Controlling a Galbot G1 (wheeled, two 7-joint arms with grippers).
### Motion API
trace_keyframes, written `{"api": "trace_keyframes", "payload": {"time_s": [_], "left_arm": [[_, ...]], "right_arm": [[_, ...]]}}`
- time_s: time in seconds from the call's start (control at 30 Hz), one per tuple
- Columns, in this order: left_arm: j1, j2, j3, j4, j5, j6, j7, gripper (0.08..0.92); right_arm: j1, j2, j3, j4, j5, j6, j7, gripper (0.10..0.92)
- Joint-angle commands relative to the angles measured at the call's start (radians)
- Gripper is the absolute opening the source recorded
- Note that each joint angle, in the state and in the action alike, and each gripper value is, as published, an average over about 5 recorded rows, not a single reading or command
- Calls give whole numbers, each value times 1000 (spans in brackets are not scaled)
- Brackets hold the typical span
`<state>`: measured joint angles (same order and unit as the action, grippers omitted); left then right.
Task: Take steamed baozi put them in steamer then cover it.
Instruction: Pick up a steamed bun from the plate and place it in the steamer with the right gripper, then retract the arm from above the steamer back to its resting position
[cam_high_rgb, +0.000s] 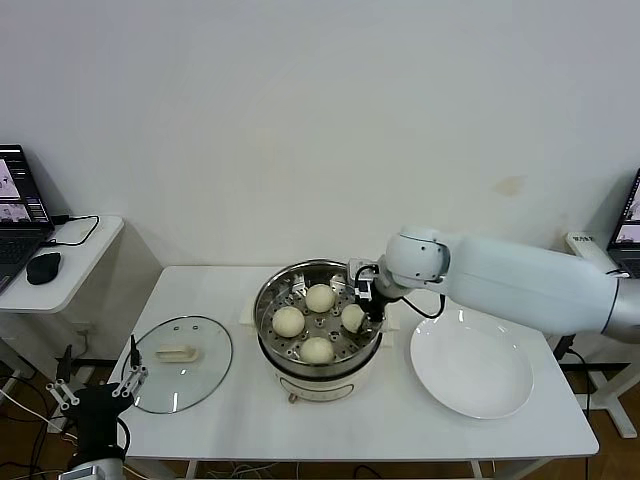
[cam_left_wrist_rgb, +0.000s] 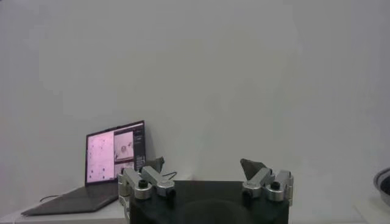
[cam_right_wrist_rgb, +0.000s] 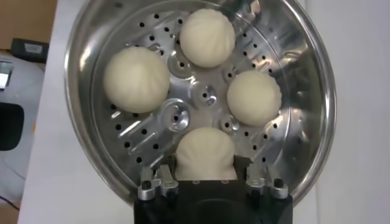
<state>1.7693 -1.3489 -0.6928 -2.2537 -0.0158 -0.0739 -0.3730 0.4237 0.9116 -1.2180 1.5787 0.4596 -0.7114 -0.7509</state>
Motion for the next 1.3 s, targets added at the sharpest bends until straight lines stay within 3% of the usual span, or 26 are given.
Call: {"api": "trace_keyframes", "payload": {"time_s": [0.03,0.3,0.43,0.67,0.87,1.03,1.3], "left_arm": [[0,0,1,-2,2,0,1,823],[1,0,1,0,3,0,2,823],[-2,2,3,2,3,0,2,823],[-10,3,11,15,3,-5,3,823],[-35,5,10,66,-9,-82,22,823],[-64,4,12,100,-21,-114,38,823],[-81,-1,19,164,56,-128,44,823]], "right_arm": [[-15,3,15,4,10,-14,18,600],[10,-45,107,67,52,-15,33,785],[11,-120,170,135,94,-14,79,819],[-149,-366,311,306,199,115,386,823],[-764,-506,775,415,111,363,640,822],[-1343,-389,1319,405,-45,564,737,823],[-1708,134,1765,285,-337,978,683,823]]}}
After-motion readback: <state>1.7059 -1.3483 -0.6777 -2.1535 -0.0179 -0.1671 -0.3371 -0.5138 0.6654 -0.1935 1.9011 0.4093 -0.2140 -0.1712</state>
